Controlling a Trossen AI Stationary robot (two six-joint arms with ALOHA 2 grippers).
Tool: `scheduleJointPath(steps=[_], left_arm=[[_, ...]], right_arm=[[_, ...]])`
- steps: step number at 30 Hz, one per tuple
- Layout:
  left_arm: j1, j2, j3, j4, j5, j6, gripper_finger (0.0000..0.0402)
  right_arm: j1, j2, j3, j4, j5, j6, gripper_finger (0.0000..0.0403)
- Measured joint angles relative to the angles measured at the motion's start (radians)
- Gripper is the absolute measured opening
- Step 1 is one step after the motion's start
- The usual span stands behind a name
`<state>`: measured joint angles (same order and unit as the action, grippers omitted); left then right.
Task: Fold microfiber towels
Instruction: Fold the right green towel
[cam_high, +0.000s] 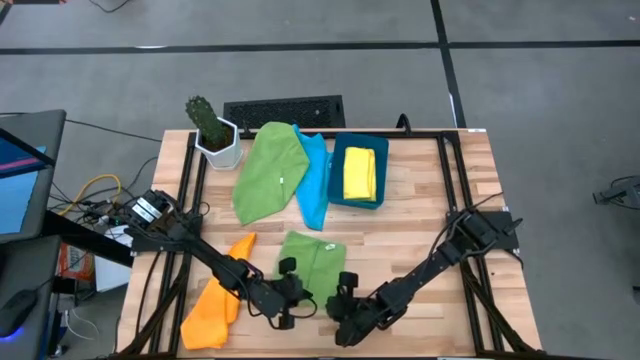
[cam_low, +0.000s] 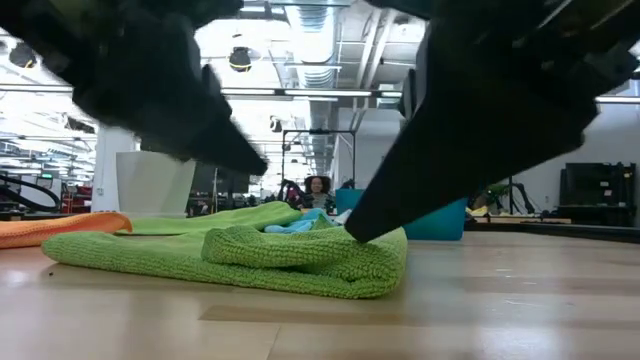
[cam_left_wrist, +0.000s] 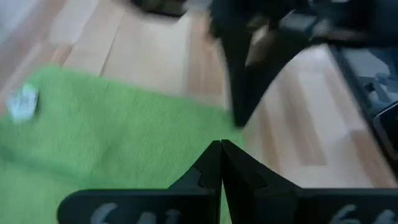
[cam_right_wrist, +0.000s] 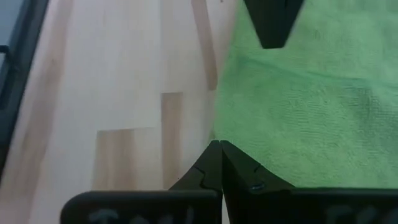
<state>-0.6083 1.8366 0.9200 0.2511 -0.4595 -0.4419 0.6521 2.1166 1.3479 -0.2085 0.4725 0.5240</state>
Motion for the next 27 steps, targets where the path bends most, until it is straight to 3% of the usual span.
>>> scheduleJointPath(steps=[12, 27], left_arm=[[0.032, 0.066, 0.029, -0.041, 0.04, 0.01, 0.0], [0.012, 0.067, 0.027, -0.167, 0.089, -0.025, 0.0]], right_arm=[[0.002, 0.047, 0.004, 0.035, -0.091, 0.044, 0.0026], [0.002, 0.043, 0.002, 0.033, -0.093, 0.045, 0.0026]])
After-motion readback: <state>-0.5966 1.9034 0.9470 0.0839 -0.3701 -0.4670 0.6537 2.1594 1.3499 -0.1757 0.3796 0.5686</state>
